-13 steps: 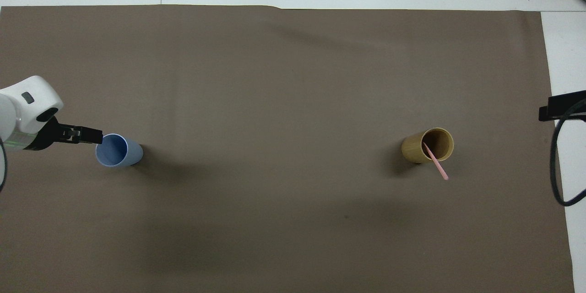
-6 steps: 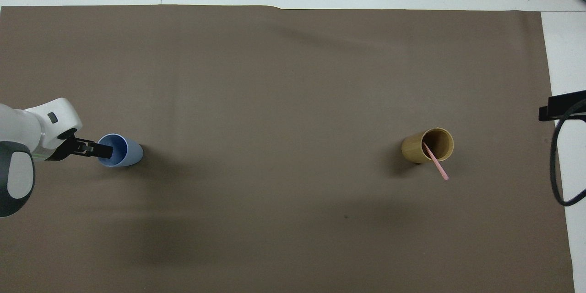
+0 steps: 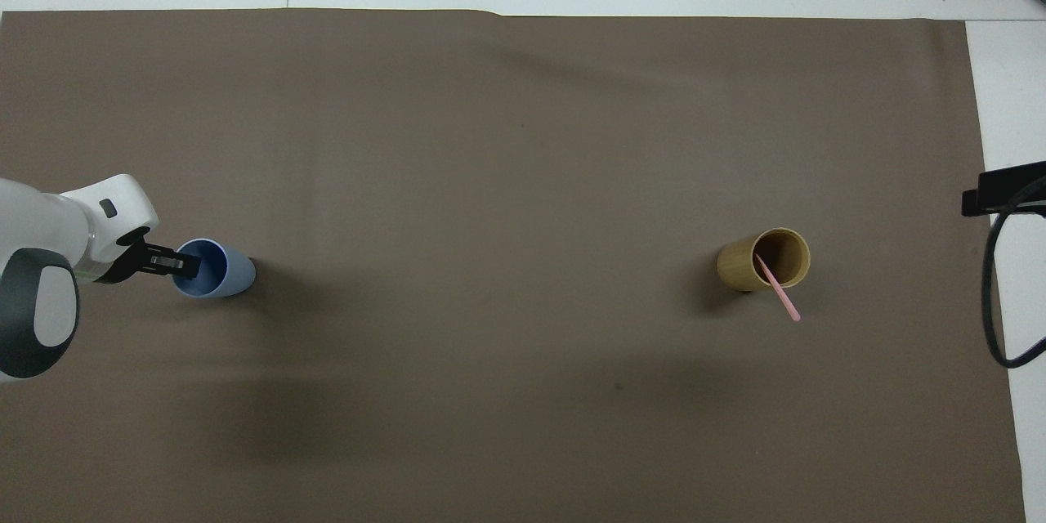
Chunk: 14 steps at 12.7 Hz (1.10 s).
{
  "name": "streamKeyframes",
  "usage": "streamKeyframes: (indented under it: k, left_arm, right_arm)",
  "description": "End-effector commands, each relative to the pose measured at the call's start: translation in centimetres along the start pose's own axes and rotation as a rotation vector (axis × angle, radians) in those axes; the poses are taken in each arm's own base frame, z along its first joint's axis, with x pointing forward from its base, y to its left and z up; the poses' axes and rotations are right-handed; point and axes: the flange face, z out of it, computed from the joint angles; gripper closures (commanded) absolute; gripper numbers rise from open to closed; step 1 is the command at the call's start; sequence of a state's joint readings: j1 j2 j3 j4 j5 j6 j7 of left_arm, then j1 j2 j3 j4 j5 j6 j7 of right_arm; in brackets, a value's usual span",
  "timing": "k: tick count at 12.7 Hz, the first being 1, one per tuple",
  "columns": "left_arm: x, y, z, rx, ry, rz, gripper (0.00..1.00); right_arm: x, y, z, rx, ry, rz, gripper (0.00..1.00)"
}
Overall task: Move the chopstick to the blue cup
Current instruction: 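Grasp the rim of the blue cup with the left gripper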
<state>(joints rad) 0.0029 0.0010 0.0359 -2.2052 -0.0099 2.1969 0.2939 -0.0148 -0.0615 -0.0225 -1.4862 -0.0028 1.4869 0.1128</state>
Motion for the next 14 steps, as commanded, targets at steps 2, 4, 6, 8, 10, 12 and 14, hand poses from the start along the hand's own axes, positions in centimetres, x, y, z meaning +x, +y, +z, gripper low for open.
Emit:
streamKeyframes:
  k: [2,4,6,8,10,12,14]
  left_arm:
    - [-0.1,0.5,0.2,0.009,0.004,0.009,0.96]
    - [0.0,0.7,0.2,0.009,0.001,-0.014,1.00]
    - [0.5,1.8,0.1,0.009,0.001,-0.044,1.00]
    - [1.3,4.2,-0.1,0.009,0.007,-0.077,1.00]
    - [2.2,9.4,0.0,0.009,0.004,-0.113,1.00]
    - [2.4,16.1,-0.2,0.009,0.006,-0.159,1.00]
    - [1.9,22.4,-0.5,0.007,0.012,-0.187,1.00]
  right_arm:
    - [-0.4,0.2,-0.3,0.021,-0.011,-0.010,0.00]
    - [-0.4,0.2,-0.3,0.021,-0.011,-0.010,0.00]
    - [-0.4,0.2,-0.3,0.021,-0.011,-0.010,0.00]
    - [-0.4,0.2,-0.3,0.021,-0.011,-0.011,0.00]
    - [-0.4,0.2,-0.3,0.021,-0.011,-0.010,0.00]
    - [-0.4,0.2,-0.3,0.021,-0.011,-0.010,0.00]
    - [-0.4,0.2,-0.3,0.022,-0.009,-0.010,0.00]
